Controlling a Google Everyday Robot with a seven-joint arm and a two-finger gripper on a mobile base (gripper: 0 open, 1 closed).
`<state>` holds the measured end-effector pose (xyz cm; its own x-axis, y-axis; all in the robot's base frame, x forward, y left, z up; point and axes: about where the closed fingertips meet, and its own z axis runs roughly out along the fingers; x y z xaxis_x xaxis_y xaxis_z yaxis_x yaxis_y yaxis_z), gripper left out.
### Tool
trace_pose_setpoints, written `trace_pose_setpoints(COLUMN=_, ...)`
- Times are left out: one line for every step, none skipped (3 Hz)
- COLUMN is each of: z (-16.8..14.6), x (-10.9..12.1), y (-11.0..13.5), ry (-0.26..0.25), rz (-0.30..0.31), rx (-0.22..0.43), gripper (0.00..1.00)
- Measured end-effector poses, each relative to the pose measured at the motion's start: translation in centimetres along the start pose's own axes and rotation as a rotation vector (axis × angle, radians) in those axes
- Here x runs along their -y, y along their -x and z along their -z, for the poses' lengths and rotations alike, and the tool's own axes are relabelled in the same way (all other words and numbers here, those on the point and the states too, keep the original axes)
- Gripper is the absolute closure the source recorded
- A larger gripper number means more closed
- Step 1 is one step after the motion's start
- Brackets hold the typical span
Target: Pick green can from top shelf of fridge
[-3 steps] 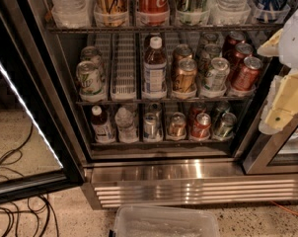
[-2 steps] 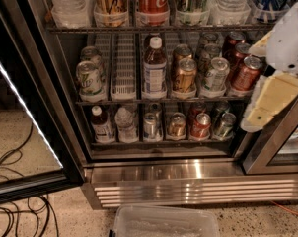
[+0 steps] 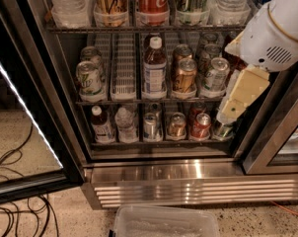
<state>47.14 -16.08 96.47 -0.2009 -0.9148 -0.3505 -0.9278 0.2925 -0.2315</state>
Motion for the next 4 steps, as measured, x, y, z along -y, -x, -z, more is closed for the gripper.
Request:
trace_pose_setpoints(z=-0.3, x=0.1, y=1.4, ry=-0.039, rz=-0.023, rx=0.053, gripper=0.0)
trace_pose_setpoints(z=-0.5, x=-1.5, y=4.4, ry=-0.11, rz=-0.131, rx=0.143, gripper=0.0)
trace_pose_setpoints(z=-0.9, x=-2.5, y=6.8, ry=-0.207, rz=-0.274, rx=0.204, gripper=0.0)
trace_pose_setpoints(z=0.7, x=-1.3, y=9.7, ry=-0.3, rz=-0.367, rx=0.344, gripper=0.0)
